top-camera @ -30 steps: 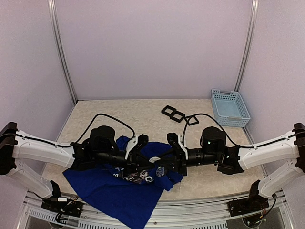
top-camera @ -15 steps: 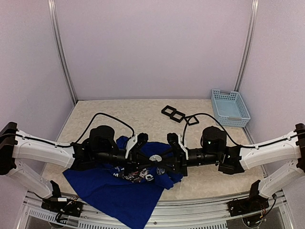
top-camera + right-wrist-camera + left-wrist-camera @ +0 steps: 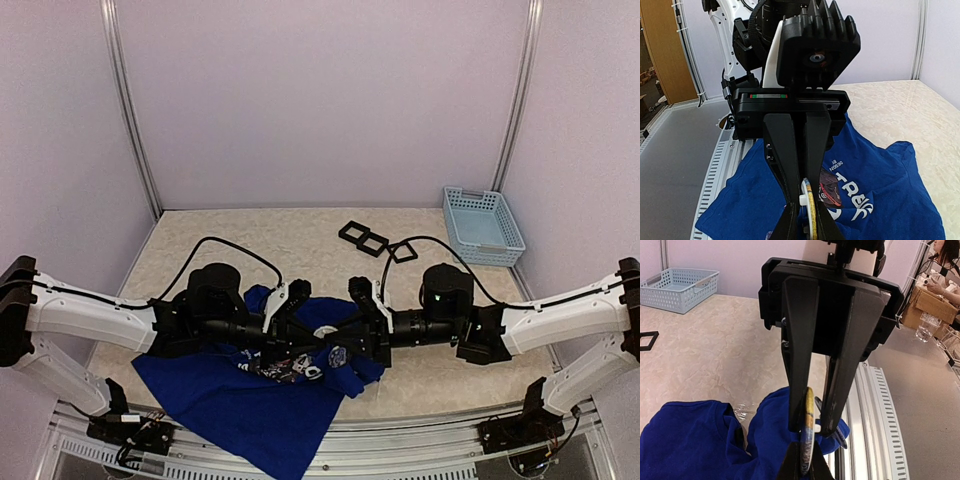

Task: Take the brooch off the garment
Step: Open the brooch with the crumpled clothing.

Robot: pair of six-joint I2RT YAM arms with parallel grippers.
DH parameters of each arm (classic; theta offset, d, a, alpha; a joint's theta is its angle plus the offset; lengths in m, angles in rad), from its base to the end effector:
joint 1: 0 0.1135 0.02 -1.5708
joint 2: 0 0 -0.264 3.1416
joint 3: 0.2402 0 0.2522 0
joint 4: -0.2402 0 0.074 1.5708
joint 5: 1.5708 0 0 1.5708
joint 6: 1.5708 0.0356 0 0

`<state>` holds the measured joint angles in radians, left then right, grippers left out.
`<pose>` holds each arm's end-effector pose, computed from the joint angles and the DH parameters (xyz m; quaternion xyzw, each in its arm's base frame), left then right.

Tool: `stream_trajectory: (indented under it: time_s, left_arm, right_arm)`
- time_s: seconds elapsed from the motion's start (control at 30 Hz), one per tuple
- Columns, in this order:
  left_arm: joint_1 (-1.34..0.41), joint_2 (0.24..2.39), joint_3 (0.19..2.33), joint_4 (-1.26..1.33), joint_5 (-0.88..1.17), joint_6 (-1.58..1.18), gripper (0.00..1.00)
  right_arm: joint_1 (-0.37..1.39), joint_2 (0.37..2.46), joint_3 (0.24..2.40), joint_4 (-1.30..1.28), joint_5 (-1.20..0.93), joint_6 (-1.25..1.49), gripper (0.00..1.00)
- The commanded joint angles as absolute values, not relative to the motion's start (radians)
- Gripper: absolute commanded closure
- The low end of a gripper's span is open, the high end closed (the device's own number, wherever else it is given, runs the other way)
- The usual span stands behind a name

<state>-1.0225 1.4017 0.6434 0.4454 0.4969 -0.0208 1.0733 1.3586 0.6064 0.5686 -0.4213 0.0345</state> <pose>0.1392 -0.2605 0.2164 0.5033 0.6181 -0.4566 0.3953 0.1251 0.2609 0.2286 -0.4893 0.5864 0.4656 0.4471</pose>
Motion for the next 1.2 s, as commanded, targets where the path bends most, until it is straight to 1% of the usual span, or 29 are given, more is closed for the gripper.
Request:
stream_trajectory:
  time_s: [0.0,0.47,0.6,0.87,1.17]
  left_arm:
    - [-1.027,1.374,0.632,0.480,0.483,-0.025,1.00]
    - [-1.028,1.337,0.621,0.471,0.461,-0.015,1.00]
    - [-1.027,1.335,0.622,0.472,0.461,-0.015,1.00]
    - [-1.027,1.346,0.626,0.469,0.467,-0.014,1.00]
    - [-1.027,1.346,0.626,0.469,0.475,-0.014,1.00]
  right_arm:
    - [1.085,1.380,0.635,0.534,-0.439,0.031,0.86]
    - [1.085,1.392,0.643,0.526,-0.442,0.030,0.86]
    - [1.085,1.387,0.640,0.530,-0.441,0.032,0.88]
    - [1.085,1.386,0.639,0.537,-0.444,0.041,1.00]
    - [1.085,1.403,0.647,0.526,-0.364,0.051,1.00]
